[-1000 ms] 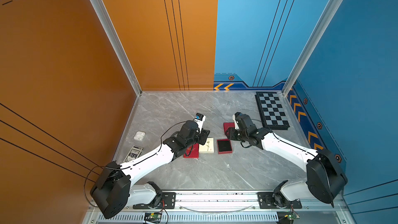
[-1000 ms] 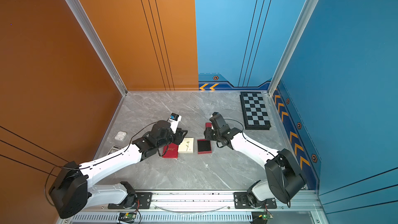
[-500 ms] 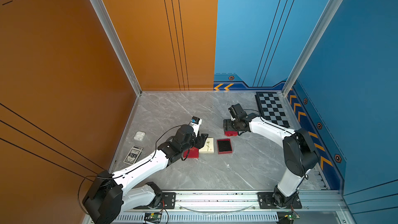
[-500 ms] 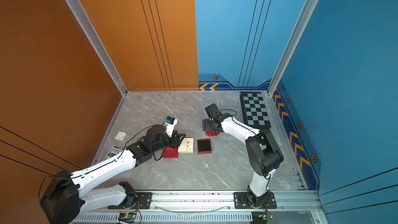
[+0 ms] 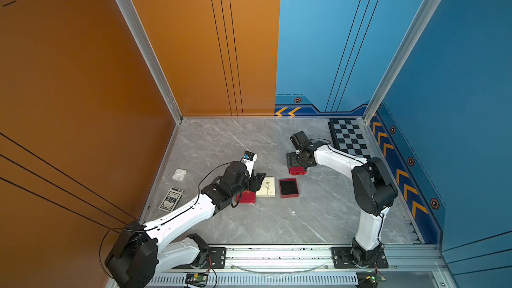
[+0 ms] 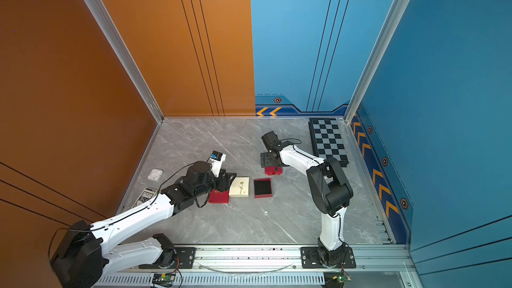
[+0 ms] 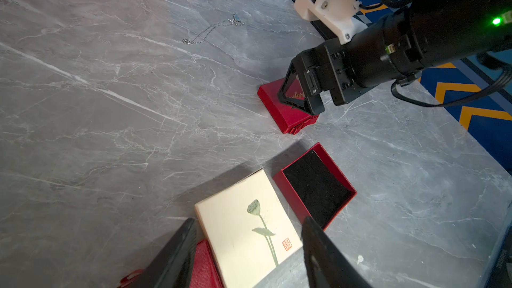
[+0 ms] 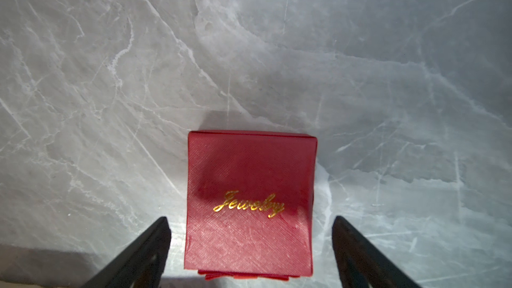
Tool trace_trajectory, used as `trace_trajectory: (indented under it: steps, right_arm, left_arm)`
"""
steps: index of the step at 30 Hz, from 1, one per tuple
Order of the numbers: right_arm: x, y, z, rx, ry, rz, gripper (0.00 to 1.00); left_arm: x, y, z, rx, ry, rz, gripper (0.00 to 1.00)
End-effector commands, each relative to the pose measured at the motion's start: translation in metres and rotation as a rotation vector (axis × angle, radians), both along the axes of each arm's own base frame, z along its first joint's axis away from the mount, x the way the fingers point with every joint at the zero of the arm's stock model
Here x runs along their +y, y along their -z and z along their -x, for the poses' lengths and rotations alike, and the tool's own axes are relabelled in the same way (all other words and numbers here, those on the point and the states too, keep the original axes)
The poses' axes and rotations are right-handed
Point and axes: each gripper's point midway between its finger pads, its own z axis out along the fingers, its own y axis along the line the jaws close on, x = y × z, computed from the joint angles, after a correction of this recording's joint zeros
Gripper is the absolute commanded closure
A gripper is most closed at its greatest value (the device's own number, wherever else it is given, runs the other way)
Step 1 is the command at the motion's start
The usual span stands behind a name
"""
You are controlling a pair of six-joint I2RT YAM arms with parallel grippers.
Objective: Take the necklace out of the lift-off lid jewelry box
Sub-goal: Pick up the lid from the center of the board.
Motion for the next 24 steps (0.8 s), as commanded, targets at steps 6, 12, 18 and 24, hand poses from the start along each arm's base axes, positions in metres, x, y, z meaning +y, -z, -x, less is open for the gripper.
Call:
trace_trajectory:
  steps: [6, 12, 18, 24]
  right_arm:
    - [-0.003, 0.013, -0.004, 0.04, -0.012, 0.036, 0.05]
    - [-0.001, 0.02, -0.006, 0.053, -0.012, 0.04, 0.05]
    - [-0.001, 0.025, -0.007, 0.062, -0.008, 0.045, 0.07]
    - [-0.001, 0.028, -0.008, 0.07, -0.011, 0.046, 0.08]
  left_arm:
    - [0.0, 0.007, -0.001, 0.015, 0.011, 0.006, 0.38]
    - [0.0, 0.008, -0.002, 0.021, 0.014, 0.007, 0.38]
    - [-0.001, 0.009, -0.003, 0.023, 0.015, 0.009, 0.38]
    - [-0.002, 0.01, -0.003, 0.031, 0.021, 0.012, 0.38]
